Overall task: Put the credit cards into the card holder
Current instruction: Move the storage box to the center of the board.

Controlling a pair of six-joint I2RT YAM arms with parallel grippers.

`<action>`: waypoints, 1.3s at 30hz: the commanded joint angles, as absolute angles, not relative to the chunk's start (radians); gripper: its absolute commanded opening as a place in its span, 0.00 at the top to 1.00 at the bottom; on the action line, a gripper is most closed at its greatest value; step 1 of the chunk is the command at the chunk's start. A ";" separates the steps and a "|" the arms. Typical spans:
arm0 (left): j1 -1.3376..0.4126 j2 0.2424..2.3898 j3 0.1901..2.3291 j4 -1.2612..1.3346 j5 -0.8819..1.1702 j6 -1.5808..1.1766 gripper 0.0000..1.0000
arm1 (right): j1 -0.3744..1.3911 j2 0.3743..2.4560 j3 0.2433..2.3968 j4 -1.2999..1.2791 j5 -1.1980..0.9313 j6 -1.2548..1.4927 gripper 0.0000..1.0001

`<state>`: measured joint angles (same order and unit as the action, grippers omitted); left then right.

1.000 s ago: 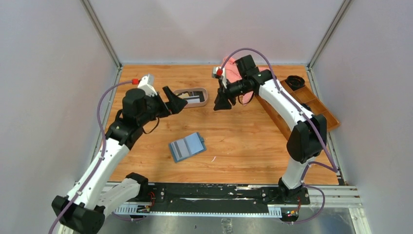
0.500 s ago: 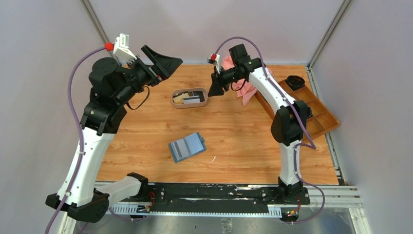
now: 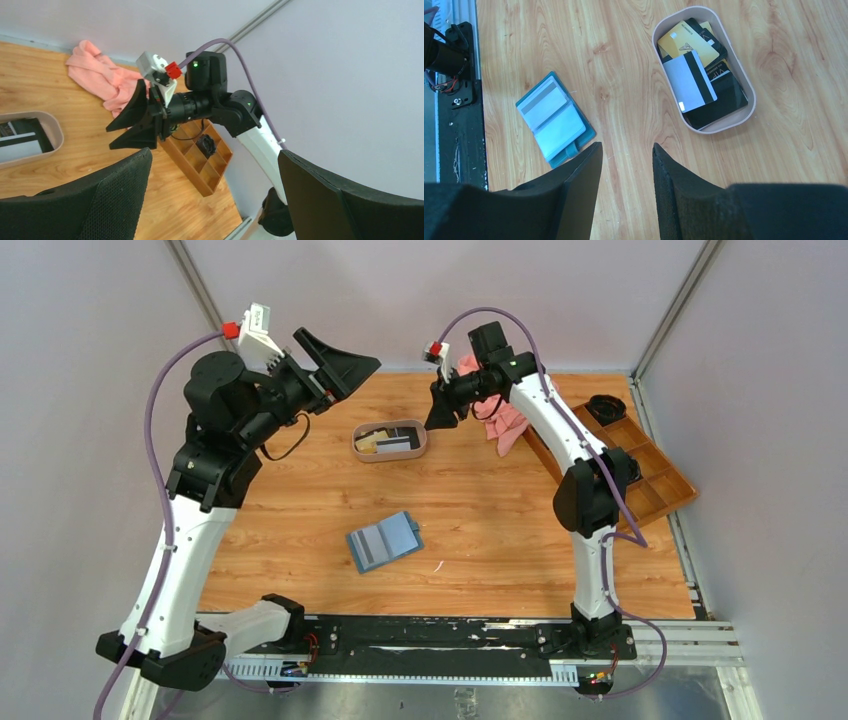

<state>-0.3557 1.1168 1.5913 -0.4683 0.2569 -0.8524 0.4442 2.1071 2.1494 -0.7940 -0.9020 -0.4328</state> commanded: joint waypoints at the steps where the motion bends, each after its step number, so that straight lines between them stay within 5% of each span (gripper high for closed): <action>1: -0.353 1.083 1.617 -0.407 0.321 -0.892 0.00 | 0.452 2.122 2.176 -0.828 -0.882 -0.414 0.54; 19: -0.353 1.036 1.577 -0.328 0.327 -0.874 0.00 | 0.452 2.107 2.171 -0.826 -0.840 -0.396 0.54; 30: -0.350 0.922 1.075 -0.189 0.294 -0.403 0.00 | 0.450 2.162 2.204 -0.794 -0.746 -0.306 0.54; 39: -0.350 0.932 0.890 -0.176 0.075 -0.175 0.00 | 0.475 2.314 2.294 -0.691 -0.737 -0.149 0.53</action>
<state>-0.3553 0.9371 0.9188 -0.2096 0.2058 -0.3210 0.4503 2.2456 2.2402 -0.7475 -0.7551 -0.2569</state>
